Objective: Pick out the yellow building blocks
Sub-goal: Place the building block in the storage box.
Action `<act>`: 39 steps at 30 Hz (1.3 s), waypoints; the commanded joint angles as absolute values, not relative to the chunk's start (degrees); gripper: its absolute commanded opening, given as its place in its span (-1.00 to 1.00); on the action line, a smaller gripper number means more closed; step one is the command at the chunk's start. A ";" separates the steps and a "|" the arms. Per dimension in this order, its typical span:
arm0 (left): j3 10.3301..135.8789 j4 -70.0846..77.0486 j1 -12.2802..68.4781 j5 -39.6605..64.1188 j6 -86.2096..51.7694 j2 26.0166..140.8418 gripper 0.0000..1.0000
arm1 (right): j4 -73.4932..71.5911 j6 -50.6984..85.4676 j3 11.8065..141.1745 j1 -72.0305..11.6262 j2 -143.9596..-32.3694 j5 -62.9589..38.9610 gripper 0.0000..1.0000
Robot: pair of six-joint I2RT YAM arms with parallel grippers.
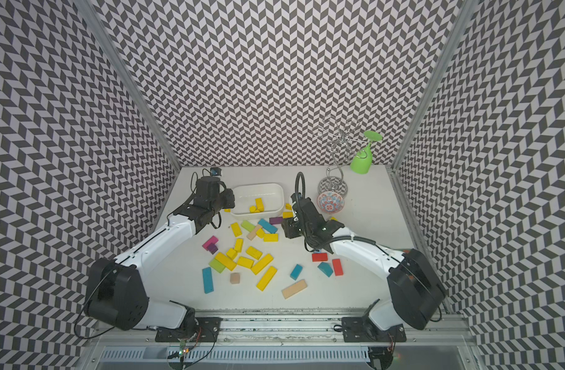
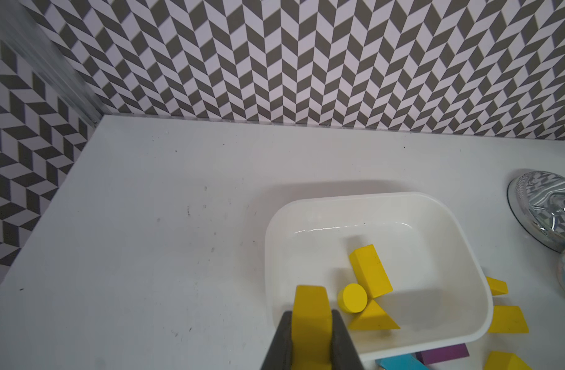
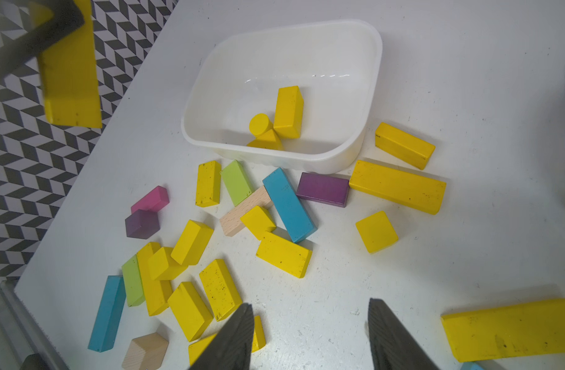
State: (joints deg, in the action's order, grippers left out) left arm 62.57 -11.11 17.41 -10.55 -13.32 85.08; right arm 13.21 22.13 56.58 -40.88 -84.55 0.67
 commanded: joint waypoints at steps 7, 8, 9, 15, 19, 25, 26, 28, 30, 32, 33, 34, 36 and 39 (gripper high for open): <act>70.79 -7.91 16.38 -9.51 -14.46 99.76 -1.00 | 11.51 22.50 54.66 -38.82 -82.06 1.62 0.16; 71.41 -8.04 16.42 -9.87 -14.50 101.04 -1.00 | 11.51 22.41 54.73 -38.53 -82.09 1.43 0.17; 71.99 -8.17 16.44 -10.22 -14.50 102.26 -1.00 | 11.56 22.24 54.79 -38.20 -82.32 1.39 0.17; 75.80 -10.36 16.24 -13.42 -12.80 109.97 -1.00 | 9.54 21.97 54.00 -35.99 -81.24 1.19 0.16; 76.50 -9.38 16.00 -13.28 -12.39 112.41 -0.94 | 8.64 21.64 53.35 -34.55 -80.69 0.96 0.17; 78.31 -10.13 16.00 -12.42 -13.63 115.74 -0.64 | 9.49 20.56 53.36 -33.01 -80.71 0.58 0.16; 78.27 -10.03 16.00 -12.20 -14.09 115.97 -0.57 | 9.55 20.48 53.22 -33.00 -80.55 0.86 0.16; 78.14 -10.13 16.00 -11.57 -14.68 116.36 -0.44 | 9.58 20.39 52.91 -32.92 -80.36 1.05 0.16; 78.09 -10.34 16.00 -11.25 -14.88 116.55 -0.33 | 9.66 20.45 52.74 -32.87 -80.21 0.92 0.16; 78.13 -10.61 16.00 -11.51 -14.60 116.49 -0.26 | 9.91 20.48 52.49 -32.87 -80.10 0.70 0.16; 78.33 -10.76 16.00 -11.66 -14.32 116.43 -0.23 | 9.93 20.47 52.39 -32.87 -79.92 0.70 0.16; 78.60 -11.23 16.00 -11.84 -14.01 116.19 -0.21 | 9.93 20.52 52.21 -32.87 -79.73 0.63 0.16; 79.16 -11.87 16.00 -12.17 -13.41 115.34 -0.18 | 10.00 20.50 51.95 -32.87 -79.17 0.71 0.16; 79.37 -12.12 16.00 -12.48 -13.10 112.02 -0.14 | 9.50 18.86 51.68 -32.87 -78.83 -0.69 0.16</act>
State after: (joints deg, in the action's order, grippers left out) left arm 77.19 -11.16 16.34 -11.92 -13.80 115.79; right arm 11.86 20.34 52.21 -33.12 -80.53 0.27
